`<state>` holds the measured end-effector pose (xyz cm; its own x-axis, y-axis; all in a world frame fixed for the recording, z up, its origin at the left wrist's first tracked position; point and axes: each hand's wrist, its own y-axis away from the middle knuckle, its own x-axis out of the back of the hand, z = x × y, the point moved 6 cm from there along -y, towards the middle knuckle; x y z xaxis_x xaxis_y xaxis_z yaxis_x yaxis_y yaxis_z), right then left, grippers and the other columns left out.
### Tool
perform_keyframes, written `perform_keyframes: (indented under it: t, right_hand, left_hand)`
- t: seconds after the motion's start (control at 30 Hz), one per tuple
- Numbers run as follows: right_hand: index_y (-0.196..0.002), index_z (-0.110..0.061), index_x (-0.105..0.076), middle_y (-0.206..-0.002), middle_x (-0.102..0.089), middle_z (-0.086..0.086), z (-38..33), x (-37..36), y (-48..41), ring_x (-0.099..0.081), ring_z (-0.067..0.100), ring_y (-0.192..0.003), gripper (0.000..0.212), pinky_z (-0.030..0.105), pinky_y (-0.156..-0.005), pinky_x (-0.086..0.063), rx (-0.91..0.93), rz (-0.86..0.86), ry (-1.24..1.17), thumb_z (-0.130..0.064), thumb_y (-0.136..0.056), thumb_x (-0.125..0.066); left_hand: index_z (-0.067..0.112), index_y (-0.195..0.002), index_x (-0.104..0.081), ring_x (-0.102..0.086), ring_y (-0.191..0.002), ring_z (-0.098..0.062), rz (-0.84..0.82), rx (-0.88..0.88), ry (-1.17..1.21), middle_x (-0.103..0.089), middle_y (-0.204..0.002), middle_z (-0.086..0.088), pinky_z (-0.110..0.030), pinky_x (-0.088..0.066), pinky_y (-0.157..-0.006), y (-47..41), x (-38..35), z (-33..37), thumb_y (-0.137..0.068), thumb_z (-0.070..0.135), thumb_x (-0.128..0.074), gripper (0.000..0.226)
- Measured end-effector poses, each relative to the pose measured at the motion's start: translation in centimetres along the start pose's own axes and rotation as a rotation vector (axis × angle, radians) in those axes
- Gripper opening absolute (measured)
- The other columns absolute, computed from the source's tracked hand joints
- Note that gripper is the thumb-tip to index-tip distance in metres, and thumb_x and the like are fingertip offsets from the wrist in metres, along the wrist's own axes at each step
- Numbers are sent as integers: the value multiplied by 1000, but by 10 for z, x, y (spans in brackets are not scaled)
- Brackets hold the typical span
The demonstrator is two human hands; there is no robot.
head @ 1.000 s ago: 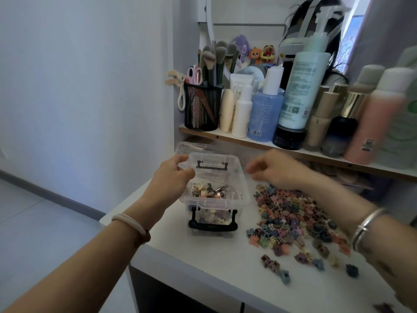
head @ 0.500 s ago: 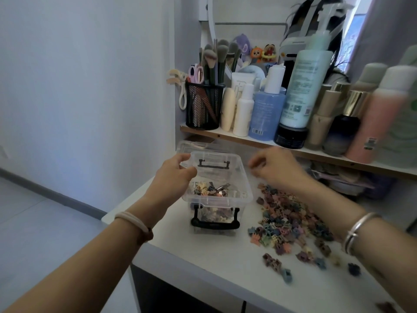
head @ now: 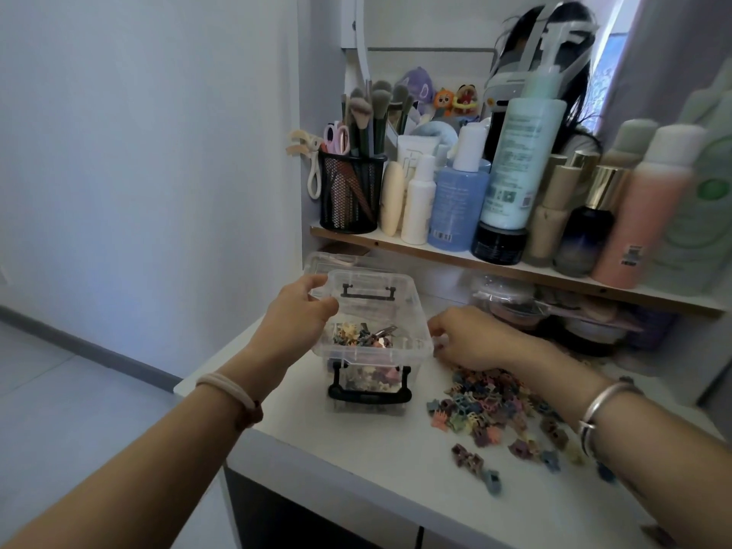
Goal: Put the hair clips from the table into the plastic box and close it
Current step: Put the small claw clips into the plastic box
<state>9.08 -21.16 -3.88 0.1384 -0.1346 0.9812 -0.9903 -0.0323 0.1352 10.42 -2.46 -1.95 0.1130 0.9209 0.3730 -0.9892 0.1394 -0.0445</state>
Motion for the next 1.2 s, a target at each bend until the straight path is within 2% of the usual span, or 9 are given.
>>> perform_keyframes:
  t: [0.17, 0.37, 0.5, 0.6, 0.7, 0.77, 0.93, 1.1, 1.2]
  right_hand:
    - [-96, -17, -66, -100, -60, 4, -5, 1, 3, -54, 19, -99, 23, 22, -76, -37, 22, 2, 27, -2, -85, -52]
    - [-90, -11, -72, -96, -69, 4, 0, 5, 3, -56, 11, -77, 24, 21, -69, -42, 3, 101, -14, 3, -81, -56]
    - [-80, -16, -68, -76, -65, -3, -10, 59, 13, -59, 3, -66, 16, 14, -65, -48, 37, 379, -555, -1, -81, -64]
    - [-73, -19, -67, -77, -68, 0, -33, 81, 21, -64, 10, -74, 13, 21, -78, -55, 175, 286, -950, -7, -80, -67]
    - [-74, -25, -67, -79, -66, -8, -32, 76, 21, -60, 7, -80, 12, 23, -85, -48, 148, 277, -712, -16, -82, -67]
    - [-76, -25, -63, -78, -64, -7, -20, 60, 20, -61, 9, -75, 15, 23, -76, -51, 66, 215, -593, -12, -84, -64]
    - [-71, -25, -55, -82, -61, -4, -2, 14, 22, -57, 7, -67, 22, 19, -63, -47, -32, 16, -209, -9, -83, -64]
    - [-97, -14, -68, -101, -66, 0, -9, -1, 24, -54, 12, -85, 19, 21, -72, -41, -3, -15, -49, -9, -80, -64]
    - [-75, -16, -67, -78, -62, -2, -17, 1, 24, -53, 15, -79, 16, 19, -61, -39, 29, 47, 13, -3, -80, -59]
  left_hand:
    - [13, -138, -40, -54, -111, -39, -1, 4, 4, -53, -123, -21, -40, -43, -93, -1, 0, -1, -93, 11, -45, 45]
    - [14, -138, -39, -53, -115, -38, -8, 6, 17, -53, -126, -21, -40, -43, -94, 0, 0, 0, -94, 12, -45, 45]
    - [14, -138, -40, -52, -116, -40, 0, 19, 31, -53, -126, -21, -42, -43, -95, -1, -1, -1, -93, 11, -46, 45]
    - [15, -139, -39, -54, -110, -38, 0, 20, 35, -54, -117, -17, -39, -43, -92, 0, -1, -2, -93, 12, -46, 46]
    - [15, -139, -38, -54, -101, -33, -12, 14, 36, -51, -106, -10, -35, -41, -86, 1, -2, -2, -93, 12, -46, 46]
    - [15, -139, -38, -54, -109, -37, -8, 9, 31, -50, -105, -10, -37, -42, -89, 2, -1, -2, -93, 12, -46, 46]
    - [14, -138, -39, -52, -115, -39, -4, 16, 28, -53, -124, -20, -42, -42, -96, 3, -1, -1, -93, 12, -46, 46]
    - [14, -138, -39, -53, -114, -37, 0, 5, 22, -53, -125, -20, -37, -42, -90, 3, 0, -1, -93, 12, -46, 46]
    - [14, -138, -39, -53, -108, -33, 0, 5, 16, -53, -125, -19, -33, -40, -84, 4, 0, -1, -93, 12, -46, 46]
